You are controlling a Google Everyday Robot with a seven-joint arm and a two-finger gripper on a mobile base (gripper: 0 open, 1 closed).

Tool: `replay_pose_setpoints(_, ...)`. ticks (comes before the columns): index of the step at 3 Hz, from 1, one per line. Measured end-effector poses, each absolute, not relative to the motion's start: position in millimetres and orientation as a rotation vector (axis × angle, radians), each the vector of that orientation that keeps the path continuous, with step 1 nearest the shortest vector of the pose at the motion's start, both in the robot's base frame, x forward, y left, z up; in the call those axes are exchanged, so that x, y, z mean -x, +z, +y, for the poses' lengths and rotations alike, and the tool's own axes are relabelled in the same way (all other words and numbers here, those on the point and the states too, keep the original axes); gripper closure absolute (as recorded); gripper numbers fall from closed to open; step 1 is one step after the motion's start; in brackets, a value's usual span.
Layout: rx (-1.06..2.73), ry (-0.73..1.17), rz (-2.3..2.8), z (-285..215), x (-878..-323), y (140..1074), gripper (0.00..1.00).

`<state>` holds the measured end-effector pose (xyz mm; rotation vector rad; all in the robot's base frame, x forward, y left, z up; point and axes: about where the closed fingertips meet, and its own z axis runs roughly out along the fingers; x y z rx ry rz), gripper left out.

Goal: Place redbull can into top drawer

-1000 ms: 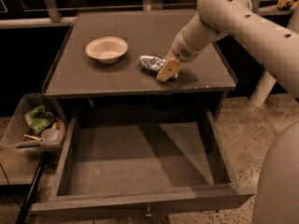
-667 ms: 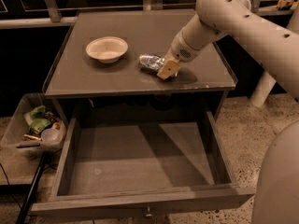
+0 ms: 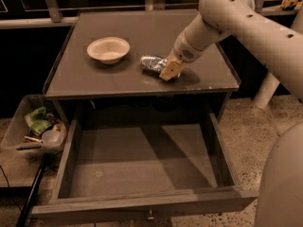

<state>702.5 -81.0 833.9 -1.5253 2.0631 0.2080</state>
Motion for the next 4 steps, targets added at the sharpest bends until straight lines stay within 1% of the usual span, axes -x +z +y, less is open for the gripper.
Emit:
replay_pose_setpoints(1, 1.498, 0.222, 2.053, -94, -681, 831, 1.0)
replay_pose_setpoints(3, 1.408, 0.291, 1.936, -123, -589, 842, 1.0)
replay_pose_setpoints(4, 1.379, 0.292, 1.907, -131, -551, 846, 1.0)
